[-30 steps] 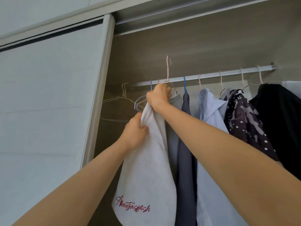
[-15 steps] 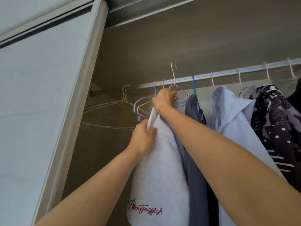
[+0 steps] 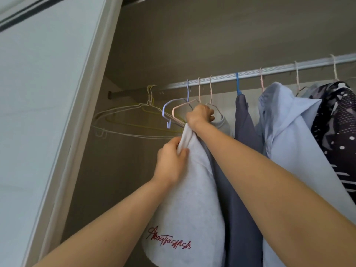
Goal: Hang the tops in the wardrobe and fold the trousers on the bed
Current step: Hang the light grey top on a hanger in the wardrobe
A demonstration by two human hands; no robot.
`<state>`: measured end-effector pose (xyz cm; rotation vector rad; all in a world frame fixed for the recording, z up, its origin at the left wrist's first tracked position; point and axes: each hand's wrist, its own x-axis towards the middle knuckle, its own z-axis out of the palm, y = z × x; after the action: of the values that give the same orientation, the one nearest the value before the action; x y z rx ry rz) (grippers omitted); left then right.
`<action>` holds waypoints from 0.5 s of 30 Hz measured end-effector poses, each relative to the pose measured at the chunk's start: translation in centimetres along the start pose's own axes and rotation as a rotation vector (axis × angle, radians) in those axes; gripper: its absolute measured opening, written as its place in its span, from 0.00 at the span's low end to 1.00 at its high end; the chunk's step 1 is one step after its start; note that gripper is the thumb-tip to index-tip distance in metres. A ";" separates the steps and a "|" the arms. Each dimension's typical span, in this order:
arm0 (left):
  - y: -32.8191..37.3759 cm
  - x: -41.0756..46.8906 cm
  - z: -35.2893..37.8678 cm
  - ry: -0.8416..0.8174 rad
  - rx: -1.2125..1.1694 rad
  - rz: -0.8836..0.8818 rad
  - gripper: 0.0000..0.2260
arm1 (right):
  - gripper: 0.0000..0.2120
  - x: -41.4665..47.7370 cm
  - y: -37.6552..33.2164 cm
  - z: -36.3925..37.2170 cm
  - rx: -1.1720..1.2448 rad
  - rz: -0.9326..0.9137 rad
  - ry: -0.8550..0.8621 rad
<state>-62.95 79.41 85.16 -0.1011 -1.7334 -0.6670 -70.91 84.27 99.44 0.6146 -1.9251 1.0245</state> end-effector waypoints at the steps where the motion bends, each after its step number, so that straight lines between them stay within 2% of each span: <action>1: -0.1 -0.3 0.1 0.015 0.007 0.007 0.07 | 0.17 -0.4 -0.1 0.2 0.015 0.009 0.008; 5: -0.5 -1.7 -0.1 0.058 0.048 0.002 0.11 | 0.20 -1.9 -0.5 0.3 0.081 0.053 0.026; 7: -0.8 -2.5 -0.4 0.046 0.088 0.014 0.16 | 0.22 -2.8 -0.4 0.4 0.132 0.066 0.017; 11: -1.2 -4.2 -1.7 0.022 0.203 0.059 0.29 | 0.27 -5.6 -0.5 0.5 0.144 -0.037 0.040; 15: -0.9 -6.2 -3.6 0.002 0.276 0.081 0.32 | 0.31 -8.6 -0.7 -0.2 0.122 -0.120 0.000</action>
<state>-58.47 78.70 79.57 0.0215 -1.7925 -0.3647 -65.83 84.37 92.47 0.7891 -1.8124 1.0706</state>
